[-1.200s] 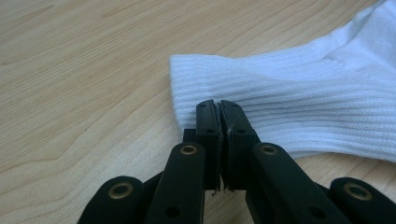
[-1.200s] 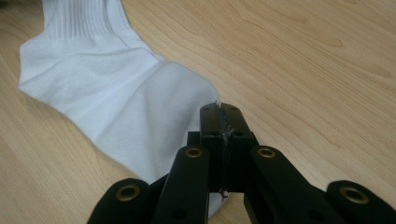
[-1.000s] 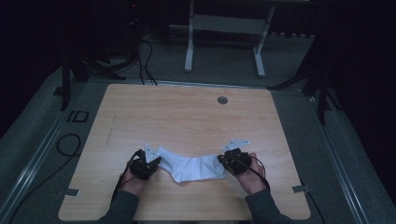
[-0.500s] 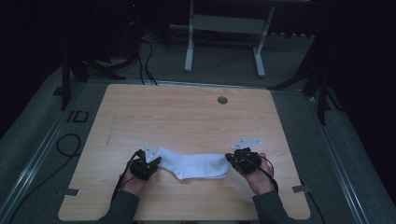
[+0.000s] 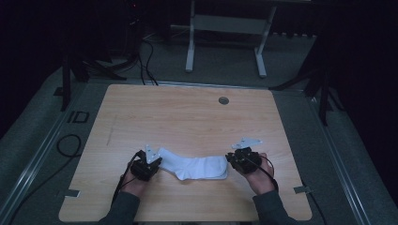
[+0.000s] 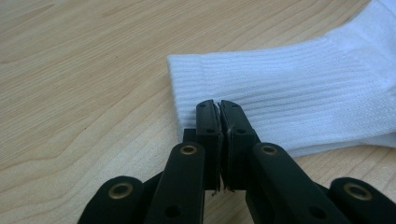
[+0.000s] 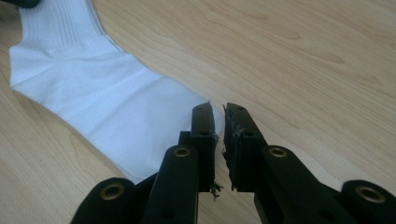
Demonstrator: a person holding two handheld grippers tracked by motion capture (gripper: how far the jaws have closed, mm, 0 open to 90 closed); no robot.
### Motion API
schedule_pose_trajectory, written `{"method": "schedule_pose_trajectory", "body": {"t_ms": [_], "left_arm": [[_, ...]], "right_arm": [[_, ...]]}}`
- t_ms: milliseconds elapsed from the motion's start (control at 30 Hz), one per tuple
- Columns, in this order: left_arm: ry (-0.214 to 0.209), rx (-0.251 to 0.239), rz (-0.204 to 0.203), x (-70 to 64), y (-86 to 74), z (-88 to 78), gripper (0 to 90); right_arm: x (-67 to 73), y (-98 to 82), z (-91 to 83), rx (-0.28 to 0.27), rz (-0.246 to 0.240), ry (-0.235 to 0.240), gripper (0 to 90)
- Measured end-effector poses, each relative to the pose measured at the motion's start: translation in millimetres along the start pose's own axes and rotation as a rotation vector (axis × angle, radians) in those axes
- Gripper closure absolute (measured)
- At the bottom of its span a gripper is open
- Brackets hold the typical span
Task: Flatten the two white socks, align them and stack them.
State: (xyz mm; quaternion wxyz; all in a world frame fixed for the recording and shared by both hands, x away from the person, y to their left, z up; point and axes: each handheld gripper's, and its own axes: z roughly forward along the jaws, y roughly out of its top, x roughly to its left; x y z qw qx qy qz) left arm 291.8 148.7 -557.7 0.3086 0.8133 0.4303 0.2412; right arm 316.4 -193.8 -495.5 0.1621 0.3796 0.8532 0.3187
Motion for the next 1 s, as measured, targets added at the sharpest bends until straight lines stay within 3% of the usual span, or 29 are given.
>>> {"method": "schedule_pose_trajectory", "body": {"t_ms": [100, 267, 467, 800, 1000], "left_arm": [[-0.003, 0.002, -0.004, 0.6, -0.1, -0.6, 86.8], [-0.036, -0.014, -0.052, 5.8, -1.0, -2.2, 87.0], [-0.024, -0.059, -0.038, 5.7, 0.3, -8.9, 89.2], [-0.003, -0.091, -0.089, 15.9, -0.1, -16.7, 89.6], [0.022, -0.085, -0.12, 25.7, -1.9, -20.0, 89.6]], "right_arm": [[-1.6, -2.8, -0.2, 0.001, 0.013, -0.001, 81.2], [-3.2, -5.8, 1.1, 0.001, 0.024, 0.005, 80.4], [-5.3, -6.8, -0.5, -0.008, 0.034, 0.003, 80.8], [-9.8, -10.2, -0.3, -0.008, 0.054, 0.008, 81.4], [-12.0, -12.1, -1.0, -0.018, 0.068, 0.003, 81.4]]}}
